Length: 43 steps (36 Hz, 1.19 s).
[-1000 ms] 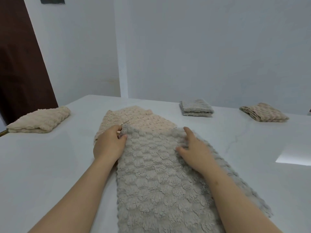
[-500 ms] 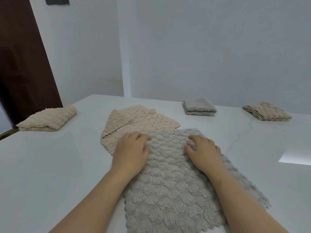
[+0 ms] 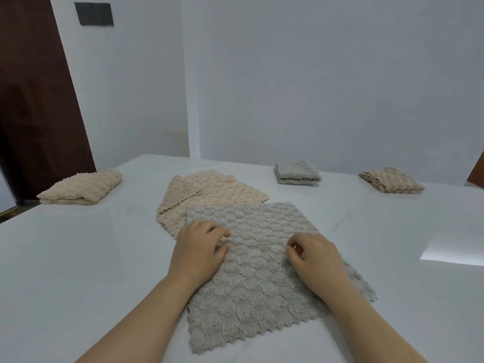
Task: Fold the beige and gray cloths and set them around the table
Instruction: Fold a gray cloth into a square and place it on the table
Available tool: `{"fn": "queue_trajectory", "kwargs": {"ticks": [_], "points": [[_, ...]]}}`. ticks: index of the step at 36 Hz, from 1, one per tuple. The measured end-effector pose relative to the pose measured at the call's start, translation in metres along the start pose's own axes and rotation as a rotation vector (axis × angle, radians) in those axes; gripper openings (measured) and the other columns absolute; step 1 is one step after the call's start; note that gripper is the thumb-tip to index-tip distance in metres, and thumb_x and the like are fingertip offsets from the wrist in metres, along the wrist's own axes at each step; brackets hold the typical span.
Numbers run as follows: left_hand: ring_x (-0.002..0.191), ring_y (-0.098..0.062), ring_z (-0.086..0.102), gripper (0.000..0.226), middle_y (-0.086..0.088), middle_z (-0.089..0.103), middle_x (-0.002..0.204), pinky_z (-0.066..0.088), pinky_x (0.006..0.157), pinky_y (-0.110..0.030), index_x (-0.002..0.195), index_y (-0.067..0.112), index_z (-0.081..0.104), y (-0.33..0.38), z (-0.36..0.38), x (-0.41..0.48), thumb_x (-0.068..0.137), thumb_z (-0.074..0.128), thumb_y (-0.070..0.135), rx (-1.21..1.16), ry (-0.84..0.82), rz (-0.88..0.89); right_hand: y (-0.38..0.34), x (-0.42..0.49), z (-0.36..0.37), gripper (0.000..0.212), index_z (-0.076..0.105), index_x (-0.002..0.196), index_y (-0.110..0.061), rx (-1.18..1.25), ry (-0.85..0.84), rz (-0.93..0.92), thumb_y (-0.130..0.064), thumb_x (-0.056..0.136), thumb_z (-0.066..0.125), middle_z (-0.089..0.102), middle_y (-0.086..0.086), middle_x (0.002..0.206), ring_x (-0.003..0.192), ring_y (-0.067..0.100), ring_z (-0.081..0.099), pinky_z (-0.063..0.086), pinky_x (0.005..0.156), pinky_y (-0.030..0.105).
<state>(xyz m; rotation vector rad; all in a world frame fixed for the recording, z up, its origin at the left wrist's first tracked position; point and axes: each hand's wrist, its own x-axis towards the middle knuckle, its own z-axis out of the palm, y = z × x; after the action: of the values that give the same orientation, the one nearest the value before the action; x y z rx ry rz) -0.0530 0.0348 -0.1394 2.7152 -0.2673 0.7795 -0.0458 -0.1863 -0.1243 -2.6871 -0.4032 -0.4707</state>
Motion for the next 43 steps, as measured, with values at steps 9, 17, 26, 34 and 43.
{"fn": "queue_trajectory", "kwargs": {"ticks": [9,17,26,34,43], "points": [[0.083,0.011,0.044,0.044,0.028,0.053,0.082,0.035,0.08,-0.014,0.087,0.032,0.066,0.02,-0.016,-0.037,0.073,0.04,0.064,-0.313,-0.238,0.182,0.013,-0.021,-0.011,0.015,0.051,0.082,-0.03,0.148,-0.174,-0.11,-0.043,0.08,0.057,0.052,-0.016,0.077,0.084,0.011,0.048,0.032,0.072,0.018],[0.108,0.002,0.024,0.093,0.023,0.034,0.117,0.021,0.097,-0.022,0.119,0.042,0.044,0.032,-0.03,-0.048,0.042,0.031,0.093,-0.052,-0.514,0.161,0.011,-0.031,-0.017,0.096,0.046,0.101,-0.045,0.015,-0.357,-0.219,-0.101,0.03,0.014,0.037,-0.032,0.112,0.112,0.002,0.031,0.026,0.101,0.028],[0.097,0.004,0.033,0.057,0.028,0.041,0.1,0.029,0.092,-0.021,0.101,0.037,0.055,0.032,-0.025,-0.049,0.058,0.037,0.07,-0.16,-0.362,0.156,0.005,-0.033,-0.018,0.085,0.049,0.115,-0.04,0.027,-0.381,-0.233,-0.085,0.043,0.039,0.033,-0.032,0.117,0.118,0.003,0.029,0.026,0.106,0.028],[0.075,-0.001,0.046,0.026,0.024,0.052,0.072,0.034,0.062,-0.007,0.086,0.032,0.043,0.026,-0.025,-0.048,0.061,0.037,0.029,-0.173,-0.024,0.108,0.007,-0.03,-0.018,0.049,0.055,0.115,-0.03,-0.009,-0.151,-0.207,-0.044,0.071,0.039,0.059,-0.014,0.112,0.109,0.011,0.05,0.033,0.09,0.02],[0.069,-0.016,0.062,0.051,0.015,0.061,0.078,0.035,0.058,-0.023,0.087,0.035,0.042,0.006,-0.03,-0.045,0.041,0.055,0.02,0.084,-0.013,-0.065,0.018,-0.027,-0.025,0.034,0.047,0.109,-0.028,-0.086,-0.075,-0.013,-0.011,0.079,0.049,0.057,-0.014,0.105,0.105,0.015,0.047,0.024,0.078,0.023]]}}
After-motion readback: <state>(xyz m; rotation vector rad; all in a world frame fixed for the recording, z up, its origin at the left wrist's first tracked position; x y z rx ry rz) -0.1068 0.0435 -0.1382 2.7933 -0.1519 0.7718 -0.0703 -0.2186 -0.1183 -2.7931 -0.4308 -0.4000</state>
